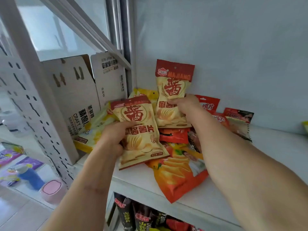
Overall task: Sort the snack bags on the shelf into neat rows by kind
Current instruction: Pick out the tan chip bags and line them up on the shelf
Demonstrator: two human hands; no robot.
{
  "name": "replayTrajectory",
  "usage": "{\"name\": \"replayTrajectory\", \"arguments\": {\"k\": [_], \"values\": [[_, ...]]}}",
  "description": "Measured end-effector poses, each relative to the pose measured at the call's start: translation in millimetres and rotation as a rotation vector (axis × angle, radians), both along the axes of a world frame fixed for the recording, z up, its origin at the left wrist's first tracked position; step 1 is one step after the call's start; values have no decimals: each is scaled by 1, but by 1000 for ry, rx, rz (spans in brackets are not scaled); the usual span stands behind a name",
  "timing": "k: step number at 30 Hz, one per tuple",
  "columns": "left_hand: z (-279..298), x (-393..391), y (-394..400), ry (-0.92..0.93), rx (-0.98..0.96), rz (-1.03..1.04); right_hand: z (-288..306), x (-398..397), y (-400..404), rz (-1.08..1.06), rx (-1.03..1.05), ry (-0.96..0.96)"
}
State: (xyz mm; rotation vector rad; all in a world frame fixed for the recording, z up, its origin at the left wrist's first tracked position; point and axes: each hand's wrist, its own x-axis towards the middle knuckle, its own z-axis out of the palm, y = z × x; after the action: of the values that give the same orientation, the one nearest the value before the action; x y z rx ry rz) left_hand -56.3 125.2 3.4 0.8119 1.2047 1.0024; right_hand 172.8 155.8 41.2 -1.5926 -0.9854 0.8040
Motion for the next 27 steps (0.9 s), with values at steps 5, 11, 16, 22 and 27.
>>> {"name": "replayTrajectory", "arguments": {"k": [5,11,16,22,27], "values": [[18,-6,-27,-64,17,-117,1,7,-67,-74,49,52],[20,16,-89,-140,41,-256,-3,26,-150,-222,91,126],[9,49,-134,-146,77,-393,-8,56,-223,-341,116,121],[5,112,-199,-145,62,-563,-9,106,-318,-507,150,12],[0,177,-254,-134,65,-650,-9,158,-395,-565,132,-22]]}}
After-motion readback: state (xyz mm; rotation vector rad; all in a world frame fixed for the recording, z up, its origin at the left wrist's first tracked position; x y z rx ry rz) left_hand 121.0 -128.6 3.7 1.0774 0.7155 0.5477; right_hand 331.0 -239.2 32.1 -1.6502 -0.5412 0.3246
